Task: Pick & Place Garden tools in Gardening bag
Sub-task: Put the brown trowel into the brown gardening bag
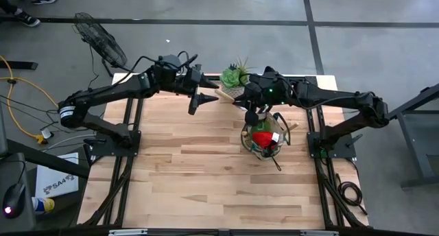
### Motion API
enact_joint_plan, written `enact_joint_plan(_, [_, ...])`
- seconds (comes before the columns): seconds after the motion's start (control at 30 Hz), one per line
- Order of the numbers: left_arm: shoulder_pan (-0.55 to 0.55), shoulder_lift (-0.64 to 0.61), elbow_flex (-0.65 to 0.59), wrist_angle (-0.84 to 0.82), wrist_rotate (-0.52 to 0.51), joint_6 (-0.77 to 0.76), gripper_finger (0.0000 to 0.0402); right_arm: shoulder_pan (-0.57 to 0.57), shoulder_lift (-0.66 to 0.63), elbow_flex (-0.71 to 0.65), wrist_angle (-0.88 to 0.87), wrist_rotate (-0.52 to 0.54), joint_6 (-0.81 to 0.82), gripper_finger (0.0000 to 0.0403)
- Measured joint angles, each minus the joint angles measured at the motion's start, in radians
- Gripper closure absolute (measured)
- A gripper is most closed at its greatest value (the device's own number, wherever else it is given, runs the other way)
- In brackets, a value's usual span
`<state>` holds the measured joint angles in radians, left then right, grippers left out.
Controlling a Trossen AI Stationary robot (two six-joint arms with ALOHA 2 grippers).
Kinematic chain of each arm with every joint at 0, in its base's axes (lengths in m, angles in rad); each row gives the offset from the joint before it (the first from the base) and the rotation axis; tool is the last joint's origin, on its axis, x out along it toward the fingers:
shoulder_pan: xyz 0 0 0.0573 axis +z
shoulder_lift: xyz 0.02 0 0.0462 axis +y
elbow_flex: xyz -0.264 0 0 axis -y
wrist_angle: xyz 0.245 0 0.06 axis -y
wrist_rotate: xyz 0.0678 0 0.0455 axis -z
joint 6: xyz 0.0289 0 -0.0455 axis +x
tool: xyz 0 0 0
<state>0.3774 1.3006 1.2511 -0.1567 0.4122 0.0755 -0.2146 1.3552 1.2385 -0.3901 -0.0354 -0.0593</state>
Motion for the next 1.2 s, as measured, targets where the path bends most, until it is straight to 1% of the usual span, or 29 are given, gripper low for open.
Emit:
enact_joint_plan(0.23, [-0.012, 0.012, -0.001, -0.003, -0.053, -0.032, 0.0183, 0.006, 0.0, 0.0, 0.045, -0.02, -0.016, 0.0368])
enact_joint_plan(0.63, [-0.014, 0.011, -0.001, 0.052, -0.034, -0.07, 0.0187, 0.006, 0.0, 0.0, 0.051, -0.026, -0.024, 0.0368])
enact_joint_plan(0.77, [-0.02, 0.026, 0.0, 0.059, 0.0, -0.081, 0.0215, 0.005, 0.0, 0.0, 0.051, -0.026, -0.024, 0.0368])
enact_joint_plan(1.03, [-0.039, 0.058, -0.001, 0.06, -0.009, -0.081, 0.0287, 0.006, 0.0, 0.0, 0.047, -0.029, -0.022, 0.0369])
enact_joint_plan(1.2, [-0.038, 0.058, -0.001, 0.066, -0.009, -0.081, 0.0324, 0.006, 0.0, 0.0, 0.037, -0.03, -0.019, 0.037])
